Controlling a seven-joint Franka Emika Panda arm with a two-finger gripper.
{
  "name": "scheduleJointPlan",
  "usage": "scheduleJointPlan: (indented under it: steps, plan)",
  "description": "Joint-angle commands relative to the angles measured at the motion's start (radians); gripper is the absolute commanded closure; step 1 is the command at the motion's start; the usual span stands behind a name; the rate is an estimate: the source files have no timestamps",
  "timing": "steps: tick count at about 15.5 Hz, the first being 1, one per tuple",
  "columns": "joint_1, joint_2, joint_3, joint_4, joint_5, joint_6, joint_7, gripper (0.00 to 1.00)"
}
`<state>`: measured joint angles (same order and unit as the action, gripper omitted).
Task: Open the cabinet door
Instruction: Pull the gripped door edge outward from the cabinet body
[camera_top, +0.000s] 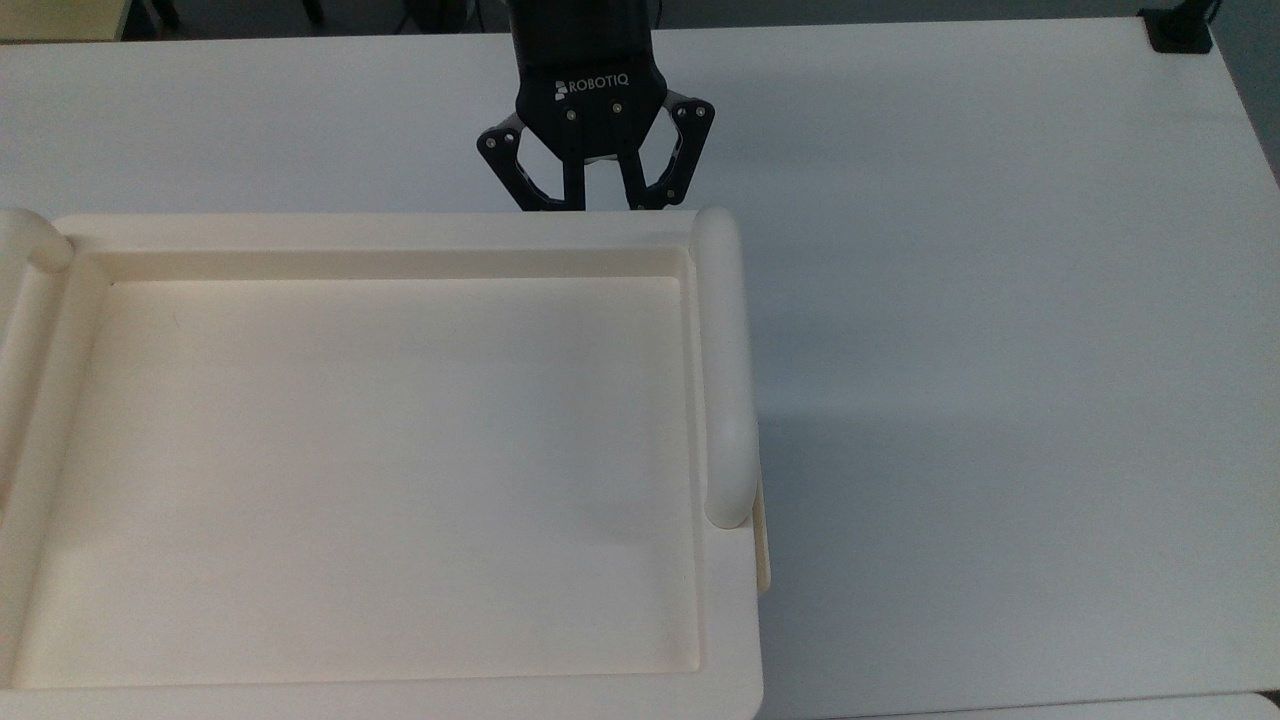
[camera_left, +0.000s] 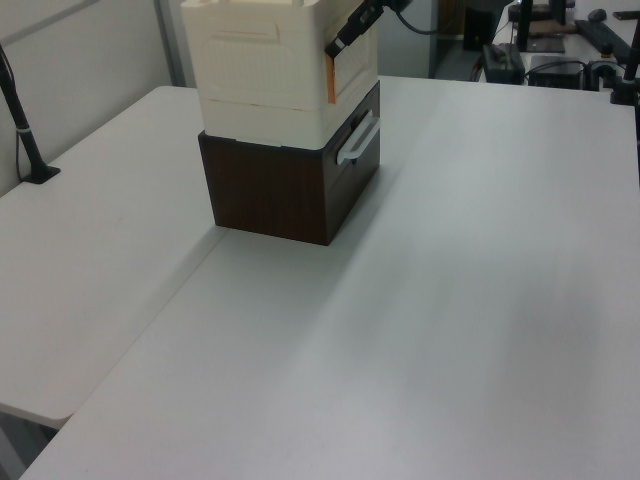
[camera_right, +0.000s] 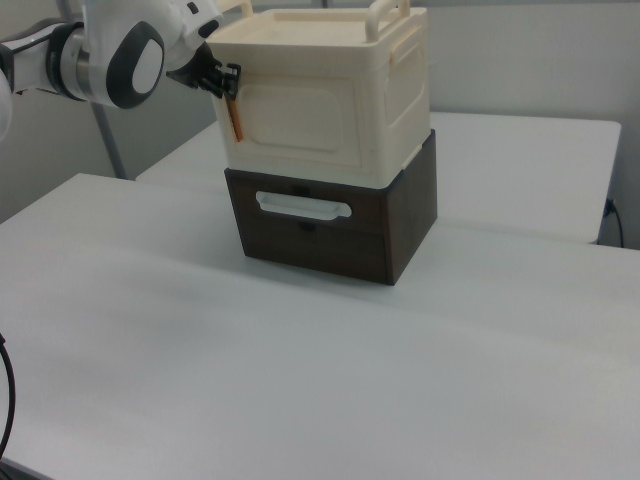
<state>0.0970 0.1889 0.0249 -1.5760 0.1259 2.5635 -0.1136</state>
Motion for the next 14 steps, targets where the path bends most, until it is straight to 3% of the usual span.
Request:
scheduleJointPlan:
  steps: [1,8,14]
  plan:
    - [0.012,0.015,0.004,0.008,-0.026,0.047,0.017,0.88]
    - [0.0,-0.006,0.004,-0.022,-0.038,-0.002,0.009,0.93]
    - [-0.026,-0.063,0.006,-0.029,-0.038,-0.221,0.008,0.93]
